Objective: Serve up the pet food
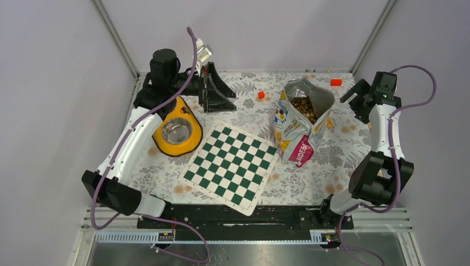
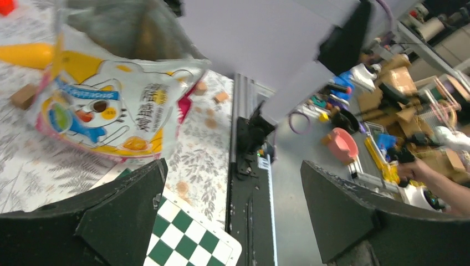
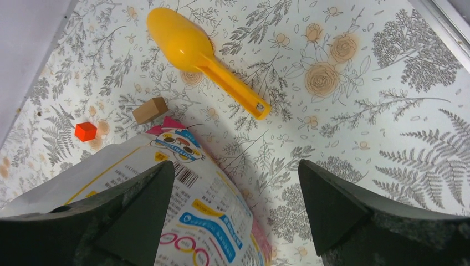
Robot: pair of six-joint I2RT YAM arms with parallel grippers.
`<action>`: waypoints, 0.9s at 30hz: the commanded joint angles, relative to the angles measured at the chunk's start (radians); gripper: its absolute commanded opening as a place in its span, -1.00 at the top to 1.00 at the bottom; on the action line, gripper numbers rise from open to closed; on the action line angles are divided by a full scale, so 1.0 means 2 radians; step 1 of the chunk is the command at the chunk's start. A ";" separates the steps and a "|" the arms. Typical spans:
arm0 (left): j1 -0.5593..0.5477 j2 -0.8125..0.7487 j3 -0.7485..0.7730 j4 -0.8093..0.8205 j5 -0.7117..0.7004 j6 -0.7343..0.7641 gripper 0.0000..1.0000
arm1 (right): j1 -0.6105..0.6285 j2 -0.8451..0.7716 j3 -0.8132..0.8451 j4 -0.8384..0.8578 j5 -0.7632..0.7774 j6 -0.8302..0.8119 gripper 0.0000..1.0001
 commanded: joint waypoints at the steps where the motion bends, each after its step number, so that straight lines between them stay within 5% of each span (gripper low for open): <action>1: 0.002 -0.049 -0.066 0.220 0.130 -0.049 -0.85 | -0.001 0.020 -0.016 0.057 -0.016 -0.031 -0.79; 5: 0.002 -0.048 -0.146 0.579 0.168 -0.289 -0.84 | 0.001 0.024 -0.052 0.111 -0.032 -0.078 -0.78; 10: 0.002 0.032 -0.110 0.878 0.185 -0.575 -0.78 | 0.008 0.045 -0.054 0.121 -0.075 -0.142 -0.78; 17: 0.011 0.085 -0.059 0.861 0.147 -0.590 -0.55 | 0.051 0.107 -0.025 0.071 -0.054 -0.203 -0.76; 24: 0.048 0.076 -0.083 0.747 0.068 -0.505 -0.36 | 0.068 0.161 0.006 0.046 0.000 -0.193 -0.63; 27: 0.051 0.055 -0.088 0.583 0.035 -0.380 -0.36 | 0.068 0.187 0.025 0.025 0.009 -0.186 -0.56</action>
